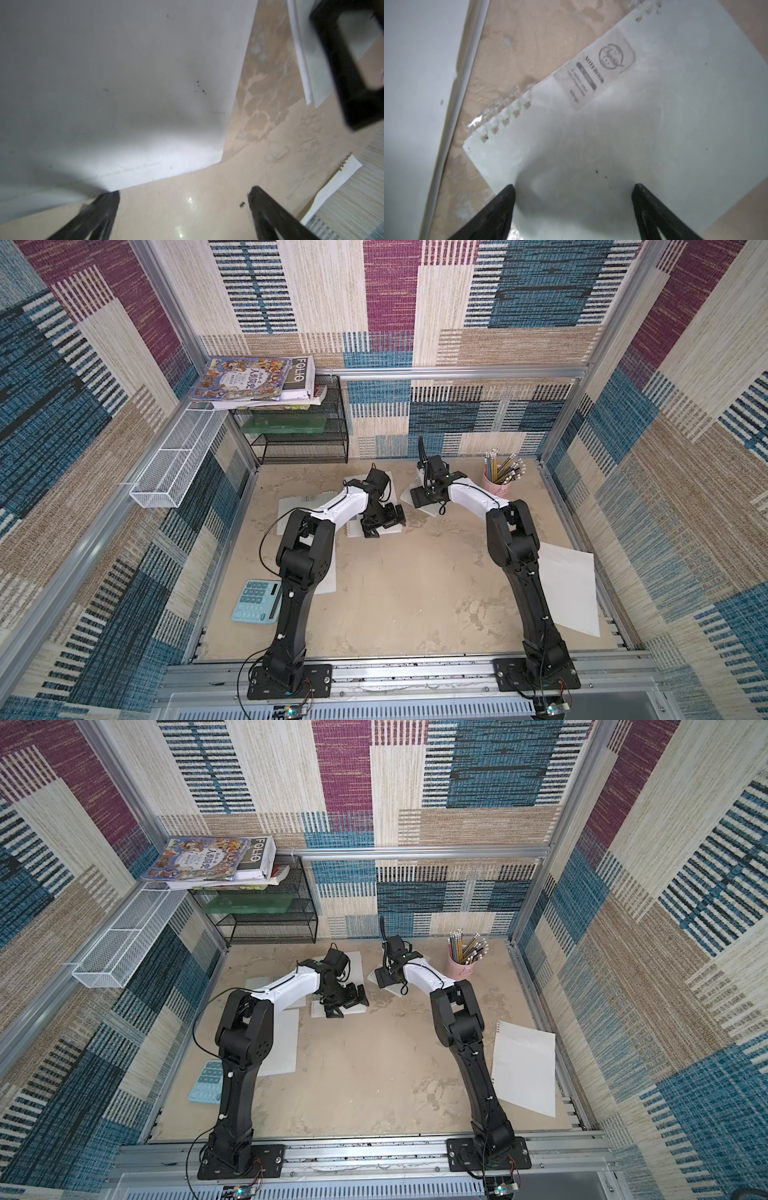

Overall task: Tear off pages from different notebooks
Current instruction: Move the notebook to the center of the board.

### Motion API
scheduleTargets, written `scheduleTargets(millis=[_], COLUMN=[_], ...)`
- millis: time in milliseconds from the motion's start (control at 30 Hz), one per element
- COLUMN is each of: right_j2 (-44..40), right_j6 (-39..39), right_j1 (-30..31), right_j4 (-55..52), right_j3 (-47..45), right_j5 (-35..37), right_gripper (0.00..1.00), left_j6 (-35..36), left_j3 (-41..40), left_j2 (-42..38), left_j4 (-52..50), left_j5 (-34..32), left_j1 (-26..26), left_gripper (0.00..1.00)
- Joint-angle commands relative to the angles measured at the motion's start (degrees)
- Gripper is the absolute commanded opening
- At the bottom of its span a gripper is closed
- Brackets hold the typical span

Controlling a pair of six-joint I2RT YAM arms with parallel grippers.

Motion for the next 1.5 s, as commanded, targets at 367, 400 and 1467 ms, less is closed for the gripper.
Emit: scheduleTargets(millis=[367, 400, 1467], right_j2=[-11.9, -13.24, -12.04], right_j6=[5.68, 6.15, 16.61], right_j1=[1.71, 1.47, -6.14], right_j4=[1.01, 1.05, 13.96], right_j3=[-29.58, -30.0, -23.66], right_j5=[-9.68, -9.79, -14.5], right_gripper=[0.84, 0.84, 0.8], left_j6=[7.23, 7.33, 7.52], left_j3=[21.65, 21.78, 46.35], left_j2=[9.78, 9.28, 30.96], left_j4=[-7.9, -7.5, 9.49], left_j5=[1.68, 2.24, 10.75], left_j1=[3.01, 2.65, -0.5], left_gripper=[0.99, 0.99, 0.87])
